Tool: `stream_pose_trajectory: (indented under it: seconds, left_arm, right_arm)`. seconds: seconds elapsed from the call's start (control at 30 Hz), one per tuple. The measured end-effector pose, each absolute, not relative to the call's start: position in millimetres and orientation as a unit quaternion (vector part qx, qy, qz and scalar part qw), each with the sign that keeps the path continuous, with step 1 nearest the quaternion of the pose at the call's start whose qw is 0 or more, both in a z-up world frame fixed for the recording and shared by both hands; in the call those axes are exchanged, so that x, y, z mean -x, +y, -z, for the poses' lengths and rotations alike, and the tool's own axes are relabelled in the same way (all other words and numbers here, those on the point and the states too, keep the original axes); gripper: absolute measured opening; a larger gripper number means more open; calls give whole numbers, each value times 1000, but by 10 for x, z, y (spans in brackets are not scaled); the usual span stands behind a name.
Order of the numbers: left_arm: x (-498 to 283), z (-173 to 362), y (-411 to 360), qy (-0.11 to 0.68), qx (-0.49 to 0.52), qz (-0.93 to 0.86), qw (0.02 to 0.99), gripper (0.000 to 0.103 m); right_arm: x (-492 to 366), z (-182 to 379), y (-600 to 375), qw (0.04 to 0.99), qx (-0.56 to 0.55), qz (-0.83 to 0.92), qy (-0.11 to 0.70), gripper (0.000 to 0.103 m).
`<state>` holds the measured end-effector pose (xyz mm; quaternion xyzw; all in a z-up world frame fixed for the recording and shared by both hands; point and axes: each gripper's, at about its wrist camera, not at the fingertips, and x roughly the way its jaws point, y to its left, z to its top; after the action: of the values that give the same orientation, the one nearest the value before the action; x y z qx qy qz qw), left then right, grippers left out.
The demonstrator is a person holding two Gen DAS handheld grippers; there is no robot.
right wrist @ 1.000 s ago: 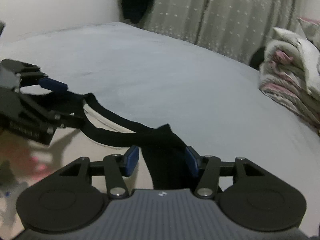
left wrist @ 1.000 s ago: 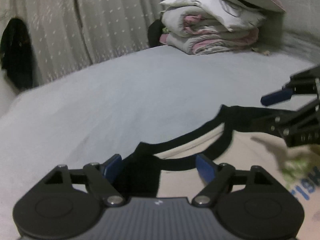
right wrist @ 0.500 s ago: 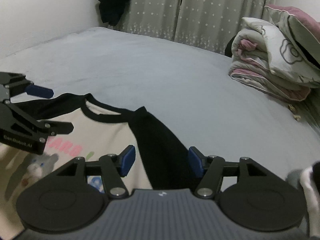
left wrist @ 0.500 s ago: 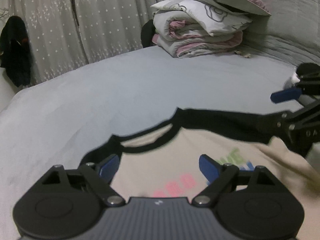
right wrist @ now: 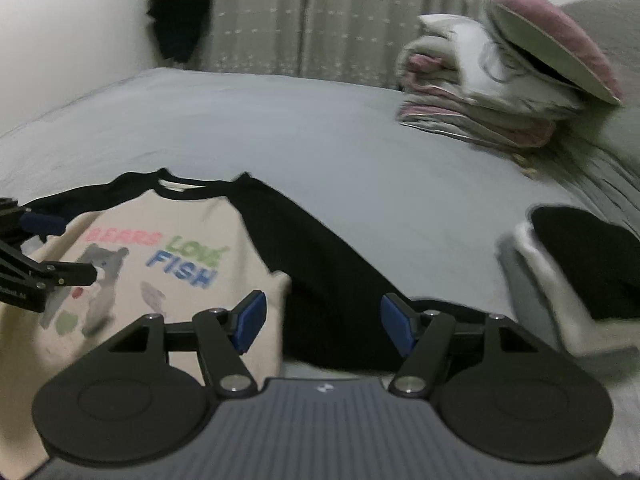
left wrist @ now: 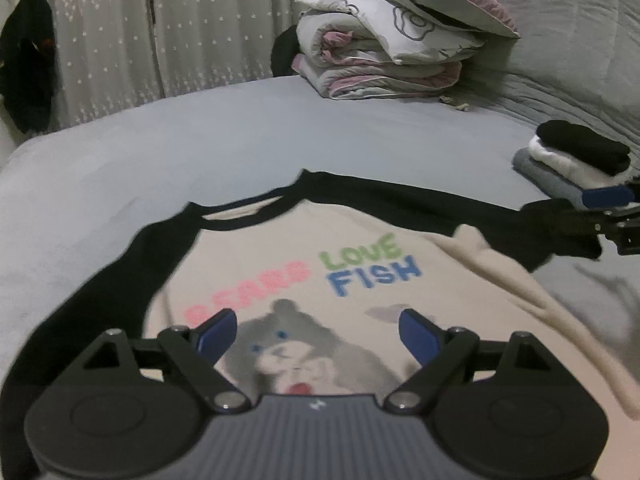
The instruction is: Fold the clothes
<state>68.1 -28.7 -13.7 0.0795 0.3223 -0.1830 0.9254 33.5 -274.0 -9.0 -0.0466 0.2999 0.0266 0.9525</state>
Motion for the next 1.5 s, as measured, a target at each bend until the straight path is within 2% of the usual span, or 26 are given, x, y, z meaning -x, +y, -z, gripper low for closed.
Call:
stream_pose_trajectory:
  seconds: [0.37,0.6,0.77,0.87,1.17,1.5]
  left_arm:
    - [-507,385,-944,316,-25,261,912,88]
    - [-337,470,-1102,317,-43,291,901,84]
    - [-175,450,-910,332,-66,280,898,84]
    - [-114,450,-752,339,-59,265,901,83]
    - [-81,542,-704,328,-5,246,912,84]
    - [-192,491,-655,351,39,258,899,84]
  right_arm:
    - [-290,310,-3470,941,-9,80,327,68]
    - [-212,311,-3471,924,-113,-59,359,67]
    - [-231,462,-3302,896,-137,-135,401,52]
    - [-258,540,-3295,887,-163,-138,409,50]
    - [-338,616,-3586,893,-258,-29,369,54]
    - [-307,567,-3905,901,-281,110,313,63]
